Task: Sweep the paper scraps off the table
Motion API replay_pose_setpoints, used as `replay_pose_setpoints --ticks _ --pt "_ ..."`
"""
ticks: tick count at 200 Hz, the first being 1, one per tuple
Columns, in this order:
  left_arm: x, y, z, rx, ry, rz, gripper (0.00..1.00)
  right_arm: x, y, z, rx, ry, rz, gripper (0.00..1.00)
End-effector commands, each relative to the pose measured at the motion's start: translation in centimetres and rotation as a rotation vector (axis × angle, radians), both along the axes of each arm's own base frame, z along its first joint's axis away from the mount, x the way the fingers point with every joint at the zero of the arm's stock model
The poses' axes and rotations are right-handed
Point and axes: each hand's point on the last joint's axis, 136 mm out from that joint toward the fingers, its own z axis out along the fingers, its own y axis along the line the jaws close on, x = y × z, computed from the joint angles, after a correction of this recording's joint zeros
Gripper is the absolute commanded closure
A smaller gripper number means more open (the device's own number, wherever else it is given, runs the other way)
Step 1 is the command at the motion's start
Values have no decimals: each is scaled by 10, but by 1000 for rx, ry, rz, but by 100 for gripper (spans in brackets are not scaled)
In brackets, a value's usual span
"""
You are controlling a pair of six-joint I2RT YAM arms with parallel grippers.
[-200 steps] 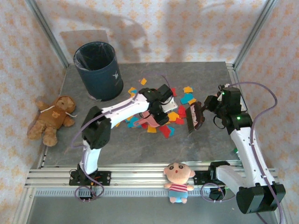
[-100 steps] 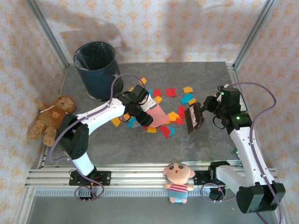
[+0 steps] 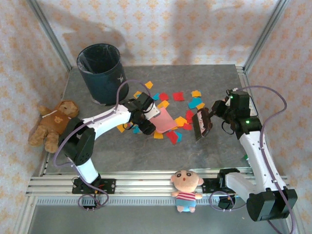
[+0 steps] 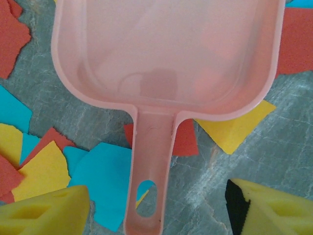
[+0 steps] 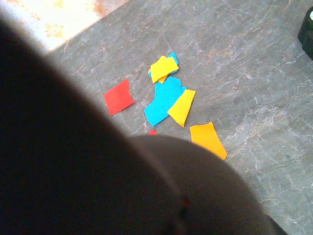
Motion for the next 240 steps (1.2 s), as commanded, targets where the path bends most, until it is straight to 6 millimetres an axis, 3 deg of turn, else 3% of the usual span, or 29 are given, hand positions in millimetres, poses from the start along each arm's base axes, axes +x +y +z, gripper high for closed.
replay_pose_setpoints --ticks 1,50,106,187,240 --pt "3 1 -14 19 9 -27 29 5 1 10 17 -40 -4 100" --pt "-2 1 -34 46 75 -46 43 4 0 9 14 -35 -3 100" --pt "-3 4 -45 67 81 -47 49 4 0 4 12 -22 -5 100" --pt "-7 6 -49 87 90 -71 61 4 1 1 16 -15 -3 100" --pt "-8 7 -44 98 89 -78 75 4 4 2 29 -16 10 100"
